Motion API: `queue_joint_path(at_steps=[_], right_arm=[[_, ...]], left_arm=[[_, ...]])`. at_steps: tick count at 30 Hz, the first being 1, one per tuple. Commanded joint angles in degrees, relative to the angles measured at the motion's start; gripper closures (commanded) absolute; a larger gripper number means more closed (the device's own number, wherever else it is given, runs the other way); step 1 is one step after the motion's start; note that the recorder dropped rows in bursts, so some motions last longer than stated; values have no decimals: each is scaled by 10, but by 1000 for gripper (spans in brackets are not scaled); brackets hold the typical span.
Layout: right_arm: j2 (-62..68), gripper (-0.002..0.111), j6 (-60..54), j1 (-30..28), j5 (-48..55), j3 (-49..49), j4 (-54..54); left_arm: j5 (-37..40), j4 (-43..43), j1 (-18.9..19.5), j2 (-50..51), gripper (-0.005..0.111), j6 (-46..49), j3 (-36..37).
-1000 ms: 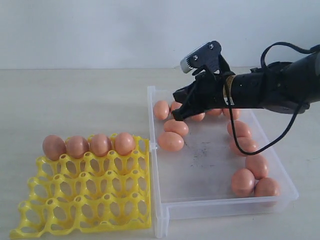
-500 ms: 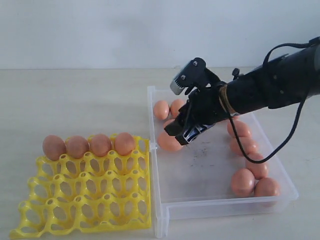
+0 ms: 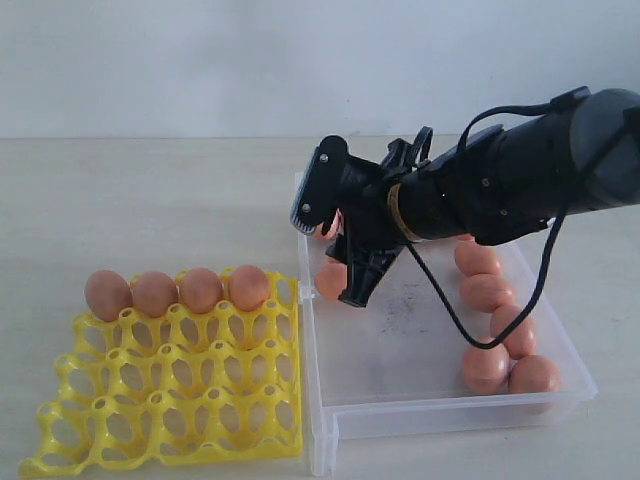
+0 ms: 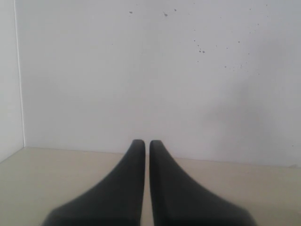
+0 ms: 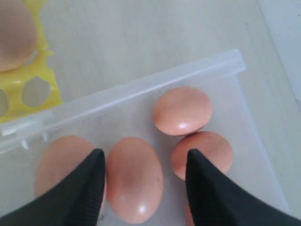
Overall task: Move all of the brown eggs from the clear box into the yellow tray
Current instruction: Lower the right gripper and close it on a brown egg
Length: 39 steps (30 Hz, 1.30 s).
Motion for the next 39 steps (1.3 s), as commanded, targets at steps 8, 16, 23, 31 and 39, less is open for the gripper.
queue_joint_path(at_steps=[8,16,23,31,39], right_arm=[[-27,82,40,22,142,-5,3],[-51,108,233,21,246,-64,0],[-53,108,149,21,100,-95,339],[-53,108,-306,22,236,-94,621],[-47,108,-805,21,506,-120,972]], left_arm=[[-3,-3,-3,-1,103,2,-2],[-3,-3,-13,-1,103,2,-2],[-3,-3,-13,-1,103,2,-2],[-3,-3,-13,-1,103,2,-2],[-3,-3,-13,-1,103,2,-2]])
